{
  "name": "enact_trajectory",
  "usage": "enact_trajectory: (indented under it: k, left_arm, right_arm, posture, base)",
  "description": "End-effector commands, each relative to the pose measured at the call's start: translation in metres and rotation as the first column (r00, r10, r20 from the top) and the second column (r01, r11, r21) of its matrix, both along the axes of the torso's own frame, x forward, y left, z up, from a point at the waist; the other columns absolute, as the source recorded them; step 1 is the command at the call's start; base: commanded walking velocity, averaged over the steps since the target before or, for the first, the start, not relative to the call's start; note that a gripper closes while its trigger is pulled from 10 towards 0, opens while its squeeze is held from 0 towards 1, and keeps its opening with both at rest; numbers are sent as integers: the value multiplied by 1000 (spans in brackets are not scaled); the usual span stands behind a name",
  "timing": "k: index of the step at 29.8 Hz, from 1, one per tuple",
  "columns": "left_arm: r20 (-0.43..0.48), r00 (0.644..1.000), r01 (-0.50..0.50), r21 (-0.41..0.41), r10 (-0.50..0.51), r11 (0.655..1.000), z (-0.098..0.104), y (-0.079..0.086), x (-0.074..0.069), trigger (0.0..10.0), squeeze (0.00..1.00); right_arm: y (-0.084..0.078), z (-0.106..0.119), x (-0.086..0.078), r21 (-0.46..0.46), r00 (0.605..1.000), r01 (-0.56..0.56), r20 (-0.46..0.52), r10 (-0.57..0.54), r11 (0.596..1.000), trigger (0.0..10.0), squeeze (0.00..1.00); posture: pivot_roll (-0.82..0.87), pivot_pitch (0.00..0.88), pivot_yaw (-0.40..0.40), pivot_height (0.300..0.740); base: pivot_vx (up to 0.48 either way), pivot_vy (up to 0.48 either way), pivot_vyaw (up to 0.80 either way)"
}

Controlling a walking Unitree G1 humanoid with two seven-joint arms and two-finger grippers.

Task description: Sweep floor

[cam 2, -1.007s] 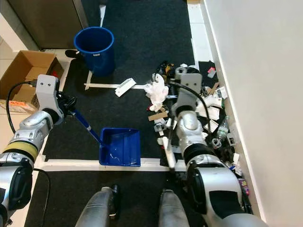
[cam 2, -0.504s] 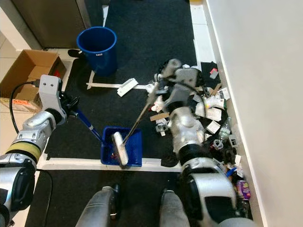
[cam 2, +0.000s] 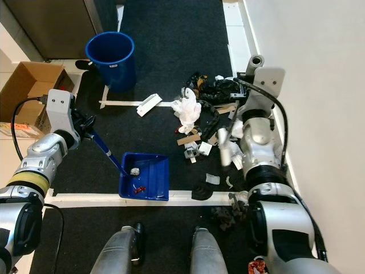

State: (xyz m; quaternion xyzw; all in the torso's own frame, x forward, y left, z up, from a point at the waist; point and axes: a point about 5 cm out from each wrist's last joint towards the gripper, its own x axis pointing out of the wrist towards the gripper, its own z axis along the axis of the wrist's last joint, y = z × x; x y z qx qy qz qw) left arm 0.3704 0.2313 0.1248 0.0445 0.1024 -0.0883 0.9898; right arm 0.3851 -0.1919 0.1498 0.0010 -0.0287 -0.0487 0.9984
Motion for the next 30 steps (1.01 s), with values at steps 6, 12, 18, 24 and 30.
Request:
enact_trajectory:
  k: [6, 12, 18, 24, 30]
  left_arm:
    - [3, 1000, 30, -60, -30, 998, -10, -7, -10, 10000, 0]
    - [18, 999, 29, -63, -28, 998, -9, -4, -15, 10000, 0]
    - [22, 1000, 3, -65, -2, 998, -10, 3, -22, 10000, 0]
    - [25, 1000, -3, -72, 5, 997, -9, 0, -27, 10000, 0]
    - [35, 999, -3, -77, 5, 997, -5, -1, -29, 10000, 0]
  right_arm:
    - [36, -25, -5, -158, 996, -37, -86, 24, 987, 10000, 0]
    - [40, -8, 3, -187, 999, -34, -29, 29, 982, 10000, 0]
    - [32, 34, 16, -170, 995, -17, 94, 33, 985, 10000, 0]
    - [31, 29, 17, -290, 998, -32, 42, 47, 956, 10000, 0]
    - [49, 4, 11, -390, 990, -142, -64, 127, 910, 10000, 0]
  posture:
    - [61, 284, 4, 740]
    - [89, 295, -16, 740]
    - [98, 303, -34, 740]
    - [109, 323, -38, 740]
    - [140, 356, -34, 740]
  base:
    - [0, 0, 0]
    - [0, 0, 0]
    - [0, 0, 0]
    - [0, 0, 0]
    - [0, 0, 0]
